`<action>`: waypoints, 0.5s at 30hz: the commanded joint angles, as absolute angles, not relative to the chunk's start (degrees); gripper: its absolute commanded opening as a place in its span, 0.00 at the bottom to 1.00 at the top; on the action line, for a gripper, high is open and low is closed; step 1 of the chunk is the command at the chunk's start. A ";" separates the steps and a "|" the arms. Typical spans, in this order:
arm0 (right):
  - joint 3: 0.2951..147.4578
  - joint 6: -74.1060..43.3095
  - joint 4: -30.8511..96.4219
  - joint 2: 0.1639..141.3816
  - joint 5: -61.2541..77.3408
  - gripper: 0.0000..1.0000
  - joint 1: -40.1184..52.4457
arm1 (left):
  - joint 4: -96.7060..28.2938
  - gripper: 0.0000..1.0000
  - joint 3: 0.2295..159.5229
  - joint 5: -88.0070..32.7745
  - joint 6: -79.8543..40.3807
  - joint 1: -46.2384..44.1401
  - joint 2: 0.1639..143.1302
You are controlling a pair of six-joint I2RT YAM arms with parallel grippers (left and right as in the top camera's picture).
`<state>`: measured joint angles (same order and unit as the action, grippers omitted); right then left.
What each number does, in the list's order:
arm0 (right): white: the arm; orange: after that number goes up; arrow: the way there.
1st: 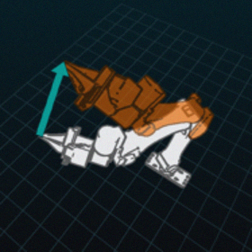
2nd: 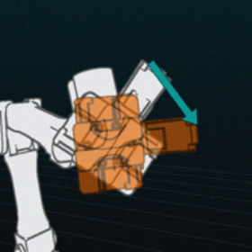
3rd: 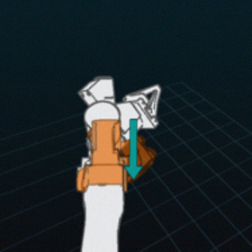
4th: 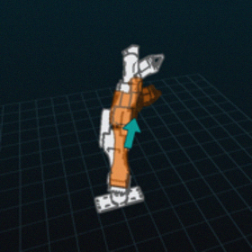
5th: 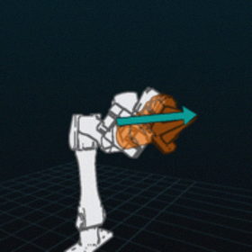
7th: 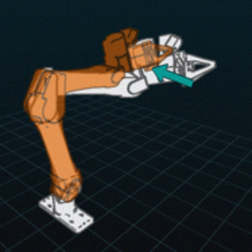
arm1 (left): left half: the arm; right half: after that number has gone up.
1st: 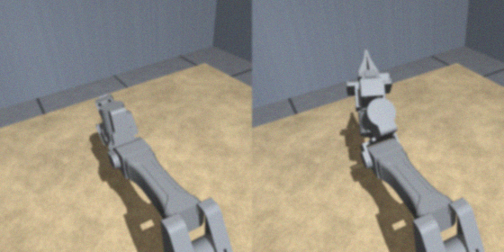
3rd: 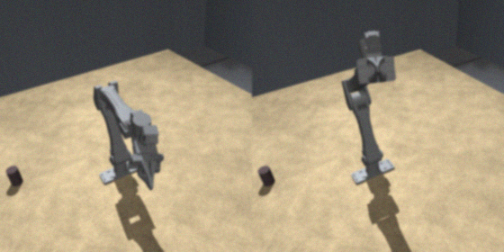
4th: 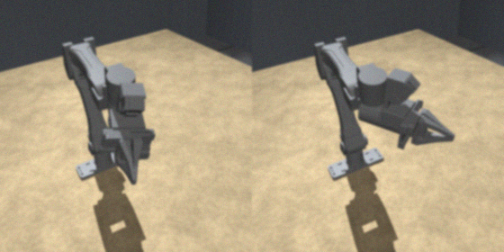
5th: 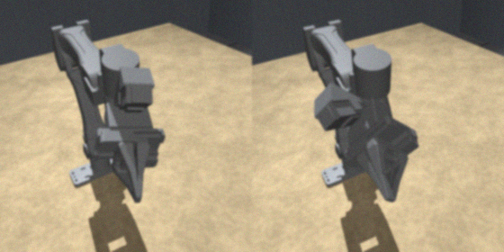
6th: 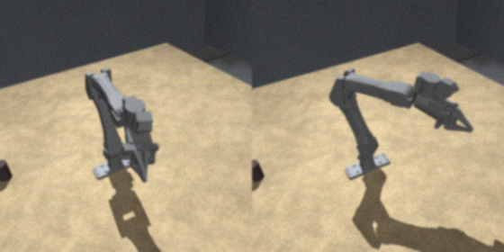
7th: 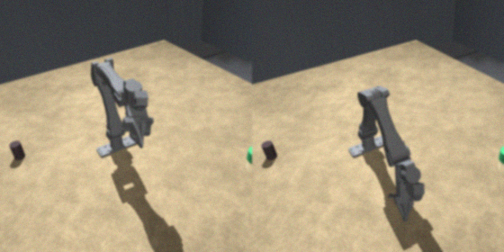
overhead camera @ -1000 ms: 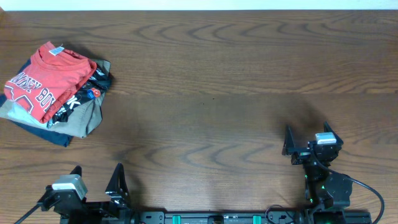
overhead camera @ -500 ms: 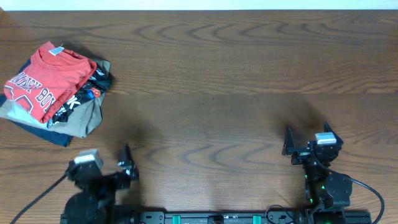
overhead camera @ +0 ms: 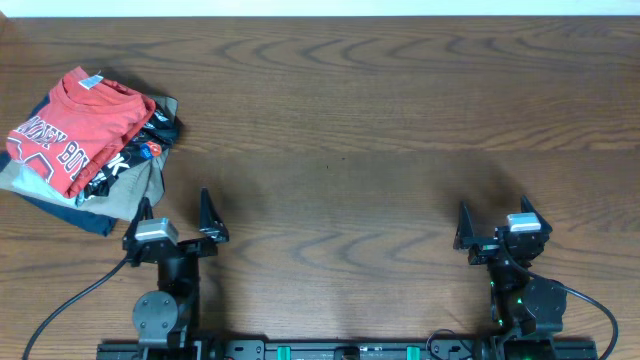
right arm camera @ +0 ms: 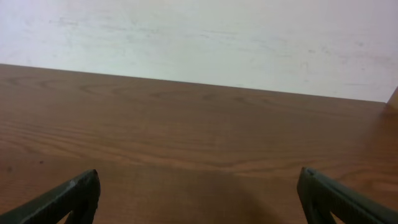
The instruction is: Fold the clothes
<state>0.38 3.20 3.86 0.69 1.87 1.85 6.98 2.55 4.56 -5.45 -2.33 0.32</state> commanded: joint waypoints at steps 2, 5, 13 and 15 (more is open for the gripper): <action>0.32 3.07 4.10 0.30 1.74 0.99 2.31 | 4.25 0.98 0.23 4.91 -2.81 -2.11 0.10; 0.32 3.05 4.10 0.30 1.74 0.99 2.31 | -2.04 0.98 0.23 4.05 -2.11 -2.11 0.10; 0.32 3.05 4.10 0.30 1.72 0.99 2.31 | -4.05 0.98 0.23 1.98 -1.72 -2.11 0.10; 0.32 3.05 4.10 0.30 1.74 0.99 2.31 | -4.05 0.98 0.23 1.98 -1.72 -2.11 0.10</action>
<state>0.38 3.20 3.88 0.69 1.87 1.85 -1.34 1.10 1.80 -2.70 -2.33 0.36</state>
